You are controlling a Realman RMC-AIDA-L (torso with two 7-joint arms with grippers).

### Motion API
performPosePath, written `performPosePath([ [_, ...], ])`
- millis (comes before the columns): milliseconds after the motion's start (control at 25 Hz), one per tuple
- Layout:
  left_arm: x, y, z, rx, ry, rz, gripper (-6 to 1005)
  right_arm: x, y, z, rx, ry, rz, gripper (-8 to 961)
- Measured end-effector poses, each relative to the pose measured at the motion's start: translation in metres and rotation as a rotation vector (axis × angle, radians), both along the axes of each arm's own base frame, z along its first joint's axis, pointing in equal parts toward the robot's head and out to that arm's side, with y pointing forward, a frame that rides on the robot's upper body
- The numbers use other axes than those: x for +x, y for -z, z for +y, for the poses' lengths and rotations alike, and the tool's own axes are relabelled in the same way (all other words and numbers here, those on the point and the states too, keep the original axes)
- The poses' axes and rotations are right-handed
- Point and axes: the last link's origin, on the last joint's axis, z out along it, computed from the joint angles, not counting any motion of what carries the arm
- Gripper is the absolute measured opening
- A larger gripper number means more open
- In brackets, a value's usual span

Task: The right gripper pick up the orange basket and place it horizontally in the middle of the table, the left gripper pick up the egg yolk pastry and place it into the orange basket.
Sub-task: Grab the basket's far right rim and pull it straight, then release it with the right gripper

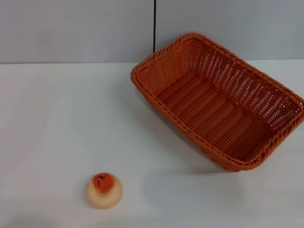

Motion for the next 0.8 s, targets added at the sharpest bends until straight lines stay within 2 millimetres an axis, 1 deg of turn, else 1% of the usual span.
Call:
performPosePath([
  [40,0.000,0.000,0.000,0.000,0.000,0.000,727,0.000,0.000,0.000,0.000,0.000,0.000,699],
  [80,0.000,0.000,0.000,-0.001,0.003,-0.007,646,0.000,0.000,-0.001,-0.001,-0.001,0.001,664],
  [240,-0.001,0.000,-0.001,-0.001,0.003,-0.010,446,0.000,0.001,-0.002,-0.003,-0.003,0.008,527],
  [280,-0.001,0.000,-0.001,-0.001,0.003,-0.011,374,0.000,0.001,-0.002,-0.003,-0.004,0.009,492],
  [360,-0.001,0.000,-0.001,-0.001,0.004,-0.011,230,0.001,0.001,-0.001,-0.005,-0.004,0.015,393],
  [480,0.000,0.000,0.000,-0.002,0.004,-0.012,109,0.001,0.002,0.000,-0.012,-0.006,0.026,245],
  [560,0.000,0.000,0.001,-0.004,0.004,-0.010,29,0.000,0.003,0.000,-0.026,-0.012,0.022,102],
  [600,0.000,0.000,0.001,-0.004,0.005,-0.006,35,-0.001,0.003,0.001,-0.037,-0.019,0.013,30],
  [800,0.002,0.000,0.005,-0.014,0.012,0.005,67,-0.010,0.003,0.009,-0.105,-0.066,-0.064,43],
])
